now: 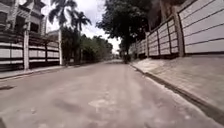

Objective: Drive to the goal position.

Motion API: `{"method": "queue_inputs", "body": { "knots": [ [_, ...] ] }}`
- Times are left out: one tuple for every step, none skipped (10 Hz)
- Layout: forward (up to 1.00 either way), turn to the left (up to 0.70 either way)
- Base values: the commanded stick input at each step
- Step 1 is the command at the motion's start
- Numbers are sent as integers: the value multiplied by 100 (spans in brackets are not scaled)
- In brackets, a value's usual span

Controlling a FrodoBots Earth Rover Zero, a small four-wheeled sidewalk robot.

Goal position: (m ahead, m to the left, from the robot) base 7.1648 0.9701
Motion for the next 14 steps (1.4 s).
{"method": "queue_inputs", "body": {
  "knots": [
    [70, 0],
    [70, 0],
    [70, 0],
    [70, 0],
    [70, 0],
    [70, 0],
    [70, 1],
    [70, 12],
    [70, 24],
    [70, 35],
    [70, 35],
    [70, 21],
    [70, 0],
    [70, 0]
  ]
}}
